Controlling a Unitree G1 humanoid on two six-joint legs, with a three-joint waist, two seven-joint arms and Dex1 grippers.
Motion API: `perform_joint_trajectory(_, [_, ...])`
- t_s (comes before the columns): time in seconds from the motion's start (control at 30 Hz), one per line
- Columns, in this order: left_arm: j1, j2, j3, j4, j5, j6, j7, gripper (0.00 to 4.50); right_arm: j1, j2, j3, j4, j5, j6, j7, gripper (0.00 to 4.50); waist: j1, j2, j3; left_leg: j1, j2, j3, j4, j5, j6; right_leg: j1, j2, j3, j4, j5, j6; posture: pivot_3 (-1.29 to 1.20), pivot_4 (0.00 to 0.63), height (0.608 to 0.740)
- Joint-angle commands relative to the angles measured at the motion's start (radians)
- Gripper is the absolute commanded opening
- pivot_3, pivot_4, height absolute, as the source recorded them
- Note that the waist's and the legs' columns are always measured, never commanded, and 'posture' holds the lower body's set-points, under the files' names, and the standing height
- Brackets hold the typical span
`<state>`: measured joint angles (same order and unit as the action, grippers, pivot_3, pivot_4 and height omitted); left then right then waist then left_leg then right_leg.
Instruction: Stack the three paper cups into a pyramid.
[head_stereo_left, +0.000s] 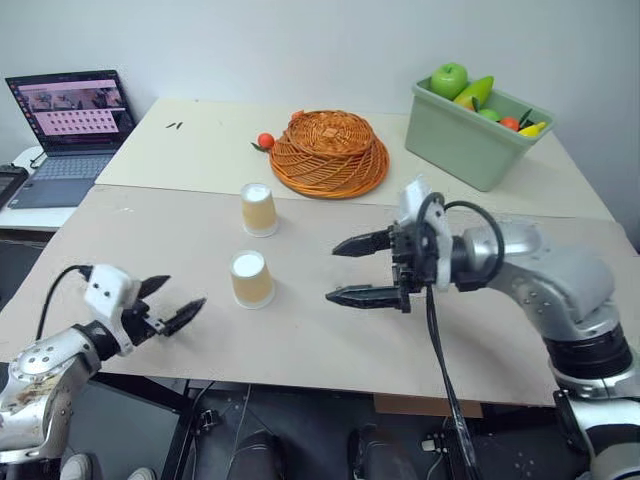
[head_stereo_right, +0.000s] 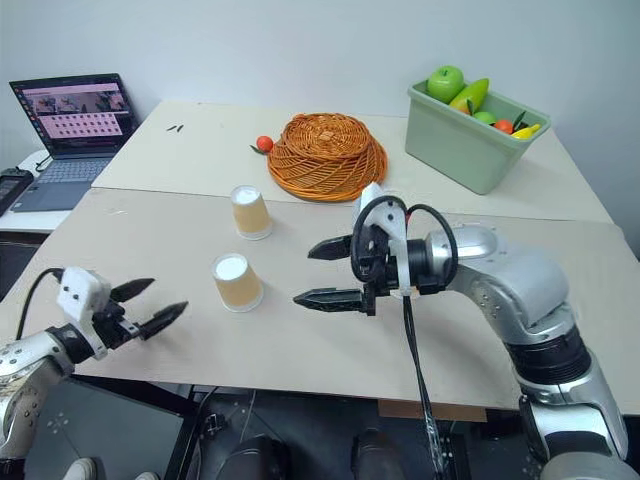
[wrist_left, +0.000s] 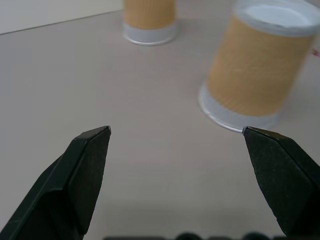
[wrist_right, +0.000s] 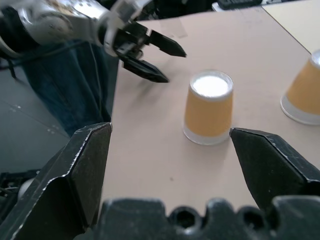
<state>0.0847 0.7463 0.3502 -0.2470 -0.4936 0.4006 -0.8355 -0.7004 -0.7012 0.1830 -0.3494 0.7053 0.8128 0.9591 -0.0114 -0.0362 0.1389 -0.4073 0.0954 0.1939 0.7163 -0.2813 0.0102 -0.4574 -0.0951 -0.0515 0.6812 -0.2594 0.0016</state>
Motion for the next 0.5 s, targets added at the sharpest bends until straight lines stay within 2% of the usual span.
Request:
perform_joint_trajectory(0.03, [-0.034,0.047,-0.023,-0.026,-0.008,-0.009,-0.067,4.5,-0.006,0.013,-0.019,0.003,-0.042,-0.05,0.002,4.46,0.0,0.0,0.0,0.0,0.0,0.0,0.0,0.0,0.0,0.0,0.001,0.0,0.0,0.0,0.0,0.0,0.15,0.693])
perform_joint_trajectory(0.3, [-0.198,0.039,-0.147,0.066,0.025,-0.032,-0.124,4.5,0.061,0.03,-0.055,-0.025,-0.084,-0.04,-0.068,4.46,0.005,0.0,0.0,-0.001,0.0,0.002,0.001,0.0,0.0,0.001,0.0,-0.001,0.0,0.0,0.0,0.0,0.15,0.693])
perform_joint_trajectory(0.5, [-0.356,-0.006,-0.249,0.191,0.07,-0.07,-0.158,4.5,0.103,0.024,-0.088,-0.084,-0.08,-0.015,-0.119,4.46,0.007,0.0,0.0,-0.002,0.0,0.002,0.001,0.001,-0.001,0.0,0.001,-0.002,0.0,0.0,0.0,0.0,0.15,0.693])
